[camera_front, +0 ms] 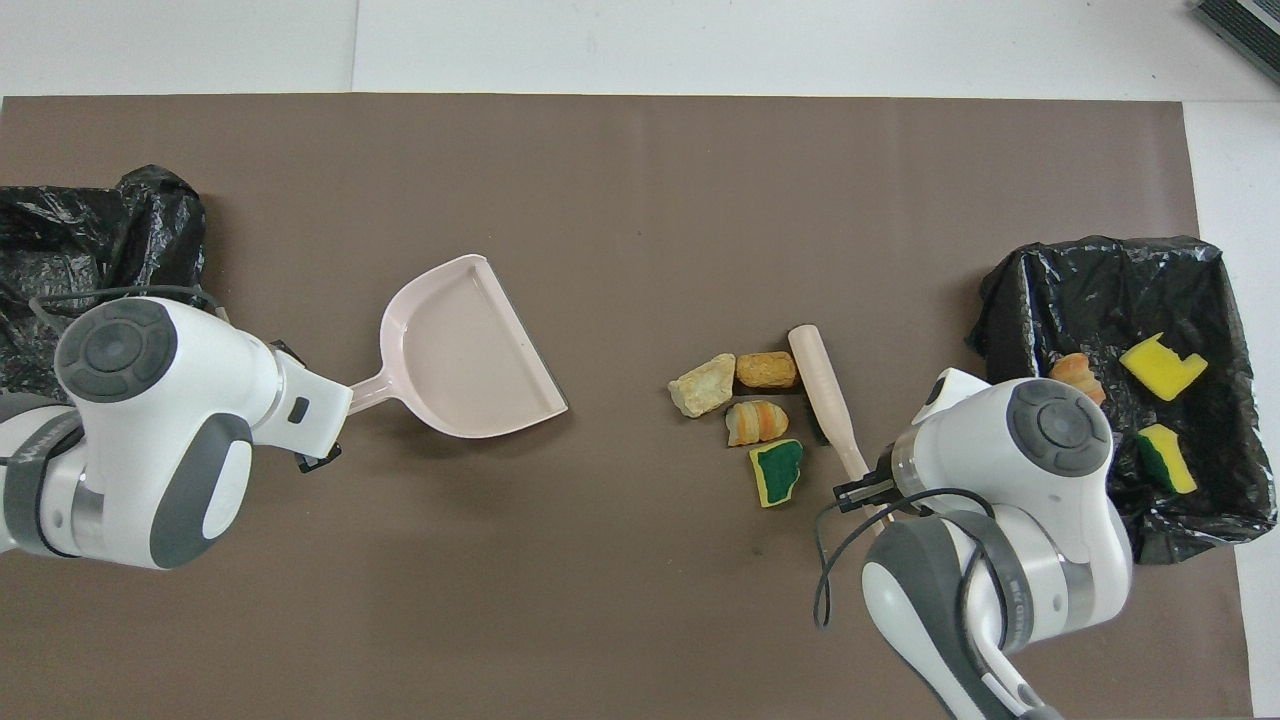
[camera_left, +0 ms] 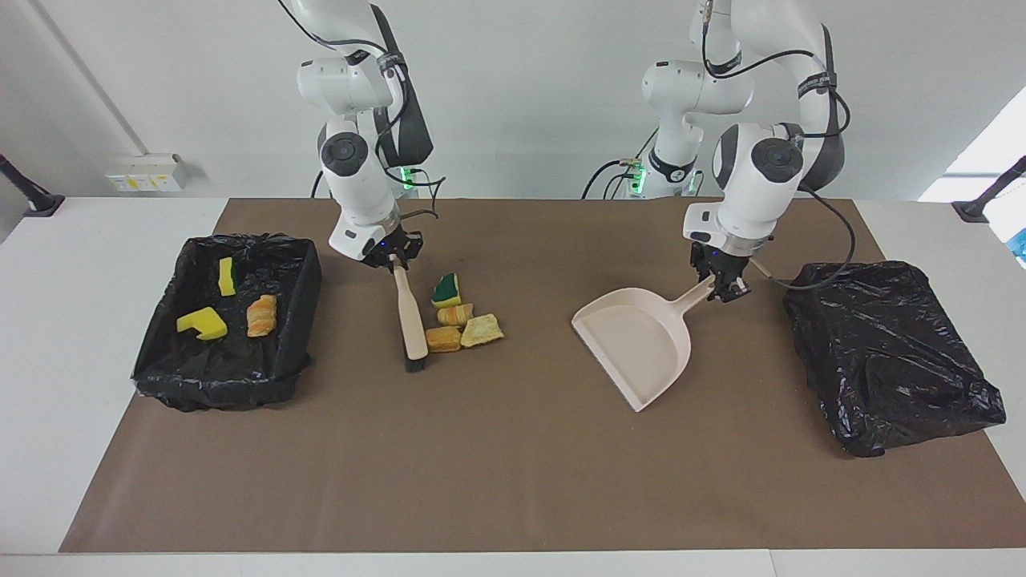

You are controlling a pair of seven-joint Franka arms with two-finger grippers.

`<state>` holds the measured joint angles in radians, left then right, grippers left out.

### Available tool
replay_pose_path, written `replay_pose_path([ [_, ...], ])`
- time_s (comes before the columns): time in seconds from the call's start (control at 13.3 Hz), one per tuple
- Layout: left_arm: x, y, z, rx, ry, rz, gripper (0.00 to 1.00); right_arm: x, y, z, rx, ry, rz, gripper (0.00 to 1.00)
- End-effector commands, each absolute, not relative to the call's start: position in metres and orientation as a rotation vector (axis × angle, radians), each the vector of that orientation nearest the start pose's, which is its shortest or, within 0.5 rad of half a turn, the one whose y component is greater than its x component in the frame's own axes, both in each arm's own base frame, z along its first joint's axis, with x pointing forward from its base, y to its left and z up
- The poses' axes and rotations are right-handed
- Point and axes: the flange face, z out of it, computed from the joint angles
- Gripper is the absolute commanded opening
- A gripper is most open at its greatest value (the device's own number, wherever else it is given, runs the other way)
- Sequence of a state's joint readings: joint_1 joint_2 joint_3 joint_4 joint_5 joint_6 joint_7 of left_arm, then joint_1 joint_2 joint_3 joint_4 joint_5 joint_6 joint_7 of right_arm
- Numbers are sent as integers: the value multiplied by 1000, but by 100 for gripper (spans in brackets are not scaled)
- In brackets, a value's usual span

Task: Sweep and dump trash in bin
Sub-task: 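Place the dustpan beside the trash with the left gripper while the right gripper sweeps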

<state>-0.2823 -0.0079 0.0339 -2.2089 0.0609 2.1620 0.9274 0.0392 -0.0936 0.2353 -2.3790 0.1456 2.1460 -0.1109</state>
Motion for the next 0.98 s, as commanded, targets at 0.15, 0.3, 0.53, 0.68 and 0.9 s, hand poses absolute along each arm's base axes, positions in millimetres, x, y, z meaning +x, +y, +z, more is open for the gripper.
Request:
replay_pose_path([
  [0.15,481,-162,362,-2521,1797,104,0,453,148,347,-2948,-508,258,0],
  [0.3,478,-168,360,-2526,1792,115,0,456,140,362,-2980,-323,292,0],
  [0.53,482,-167,361,-2545,1768,107,45,439,143,367,-3048,20,287,0],
  [0.68,483,-172,361,-2535,1780,88,94,406,147,355,-3075,81,205,0],
  [0.9,486,-173,362,-2536,1774,40,100,380,170,354,-3085,204,206,0],
])
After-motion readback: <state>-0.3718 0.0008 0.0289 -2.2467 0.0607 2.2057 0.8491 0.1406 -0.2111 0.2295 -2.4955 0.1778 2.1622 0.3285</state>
